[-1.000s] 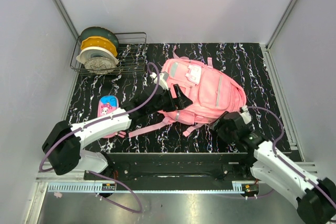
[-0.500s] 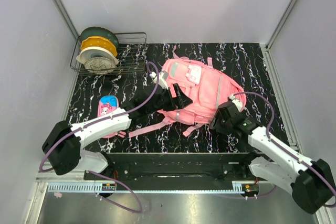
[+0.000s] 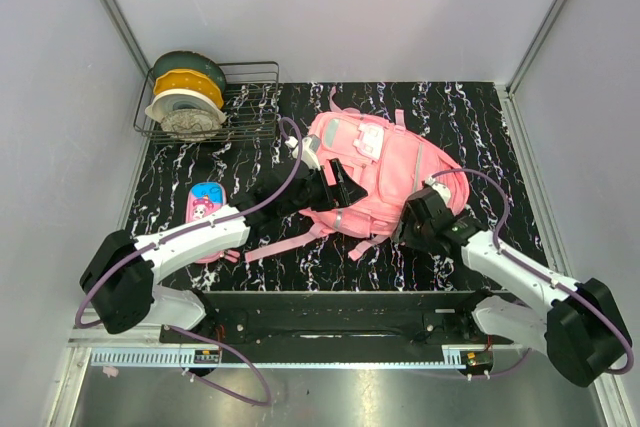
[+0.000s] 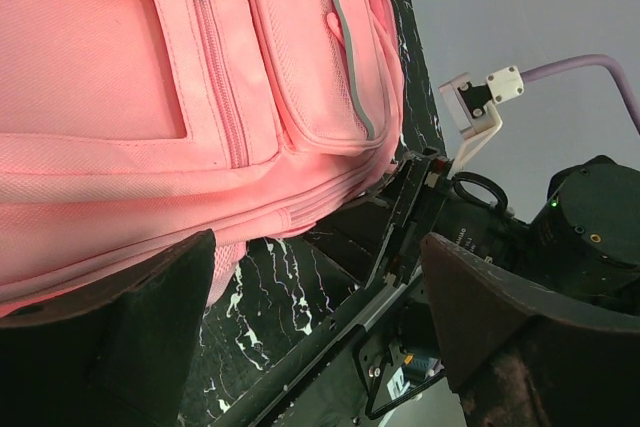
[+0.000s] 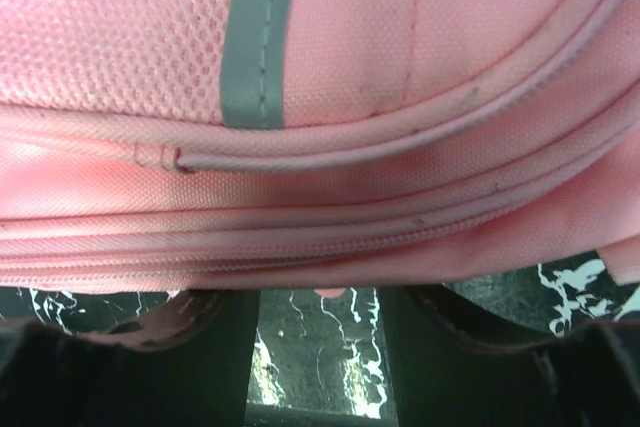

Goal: Pack the student bag
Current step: Zip the student bag at the center of the board.

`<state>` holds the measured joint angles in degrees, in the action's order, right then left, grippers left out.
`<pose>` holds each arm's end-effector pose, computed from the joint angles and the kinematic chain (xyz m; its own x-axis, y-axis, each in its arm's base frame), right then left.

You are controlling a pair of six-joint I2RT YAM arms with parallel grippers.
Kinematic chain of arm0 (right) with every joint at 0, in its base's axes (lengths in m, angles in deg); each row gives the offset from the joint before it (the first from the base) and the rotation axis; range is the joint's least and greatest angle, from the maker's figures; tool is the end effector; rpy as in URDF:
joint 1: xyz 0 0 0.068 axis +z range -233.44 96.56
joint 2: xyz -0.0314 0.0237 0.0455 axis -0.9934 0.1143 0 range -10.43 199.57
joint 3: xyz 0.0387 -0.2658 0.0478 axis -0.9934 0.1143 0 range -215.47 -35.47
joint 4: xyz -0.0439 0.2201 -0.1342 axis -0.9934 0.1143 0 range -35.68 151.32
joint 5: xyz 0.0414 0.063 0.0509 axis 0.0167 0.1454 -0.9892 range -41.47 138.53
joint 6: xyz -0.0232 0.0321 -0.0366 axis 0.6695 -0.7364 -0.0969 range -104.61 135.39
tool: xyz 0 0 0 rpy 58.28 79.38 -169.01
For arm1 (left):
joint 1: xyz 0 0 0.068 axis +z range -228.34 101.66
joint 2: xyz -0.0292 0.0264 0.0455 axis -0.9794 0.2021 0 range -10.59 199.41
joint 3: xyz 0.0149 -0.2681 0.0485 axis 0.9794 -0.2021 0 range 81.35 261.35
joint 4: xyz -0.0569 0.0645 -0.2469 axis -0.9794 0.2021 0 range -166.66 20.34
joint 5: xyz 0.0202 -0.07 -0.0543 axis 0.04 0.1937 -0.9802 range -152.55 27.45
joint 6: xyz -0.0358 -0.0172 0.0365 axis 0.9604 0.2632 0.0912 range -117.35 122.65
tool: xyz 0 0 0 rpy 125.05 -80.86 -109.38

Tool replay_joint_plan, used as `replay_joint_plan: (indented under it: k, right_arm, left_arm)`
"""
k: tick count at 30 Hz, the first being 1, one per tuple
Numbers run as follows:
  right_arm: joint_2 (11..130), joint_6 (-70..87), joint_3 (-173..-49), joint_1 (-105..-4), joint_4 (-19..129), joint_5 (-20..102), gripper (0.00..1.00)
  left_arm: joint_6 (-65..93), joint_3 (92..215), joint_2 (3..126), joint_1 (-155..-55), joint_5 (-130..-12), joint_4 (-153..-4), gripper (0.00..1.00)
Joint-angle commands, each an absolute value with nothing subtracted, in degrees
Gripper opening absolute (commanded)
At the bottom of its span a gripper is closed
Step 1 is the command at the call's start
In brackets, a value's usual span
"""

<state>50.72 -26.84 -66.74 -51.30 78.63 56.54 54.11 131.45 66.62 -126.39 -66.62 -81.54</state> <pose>0.1711 0.1016 0.1860 -0.8162 0.2733 -0.5091 0.1227 0.9430 0.3094 0.2041 -0.2309 0.2713 -0.7721 -0.3081 -0.5558 0.2918 0.6050 -0.7408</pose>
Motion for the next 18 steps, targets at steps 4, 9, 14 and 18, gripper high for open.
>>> replay_joint_plan:
  k: [4,9,14,18]
  right_arm:
    - [45.74,-21.62,-71.15,-51.53,80.41,60.66,0.59]
    - [46.87,-15.21,-75.19,-50.48,83.49,60.13,0.48]
    - [48.98,-13.52,-78.01,-45.22,87.62,65.92,0.46]
    - [50.91,-17.72,-78.80,-38.54,90.95,73.38,0.47]
  left_arm:
    - [52.67,132.14,65.70,-126.06,-66.77,-82.46,0.88]
    - [49.94,134.26,65.44,-126.06,-64.22,-79.12,0.88]
    - [49.67,134.00,65.09,-126.06,-63.87,-78.85,0.88]
    - [50.20,132.77,64.30,-126.06,-63.87,-79.56,0.88]
